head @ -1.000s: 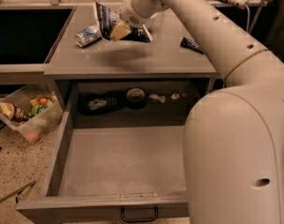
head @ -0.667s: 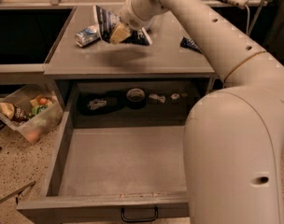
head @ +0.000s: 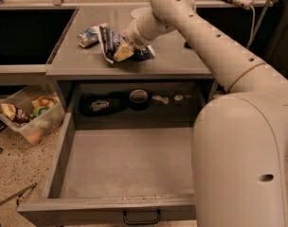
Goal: Pick blue chip bag from top drawer and place on counter
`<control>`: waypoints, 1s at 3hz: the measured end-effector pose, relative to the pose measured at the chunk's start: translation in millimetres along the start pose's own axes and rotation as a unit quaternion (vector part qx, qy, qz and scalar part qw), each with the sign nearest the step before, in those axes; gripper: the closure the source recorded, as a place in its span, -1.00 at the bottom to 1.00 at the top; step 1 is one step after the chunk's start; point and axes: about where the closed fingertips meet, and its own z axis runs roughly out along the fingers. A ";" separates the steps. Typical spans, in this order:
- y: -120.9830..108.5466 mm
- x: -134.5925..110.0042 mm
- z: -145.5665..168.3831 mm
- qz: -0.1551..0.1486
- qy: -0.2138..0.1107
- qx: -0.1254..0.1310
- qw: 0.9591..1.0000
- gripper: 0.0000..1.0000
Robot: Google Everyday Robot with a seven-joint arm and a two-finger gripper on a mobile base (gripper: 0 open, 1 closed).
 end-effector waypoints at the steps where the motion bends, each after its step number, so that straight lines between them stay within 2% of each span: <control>1: 0.0 0.0 0.0 0.000 0.000 0.000 1.000 0.62; 3: 0.1 0.0 0.1 0.000 0.000 0.000 1.000 -0.31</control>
Offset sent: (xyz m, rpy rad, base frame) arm 0.0000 0.0000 0.0000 0.0000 0.0000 0.0000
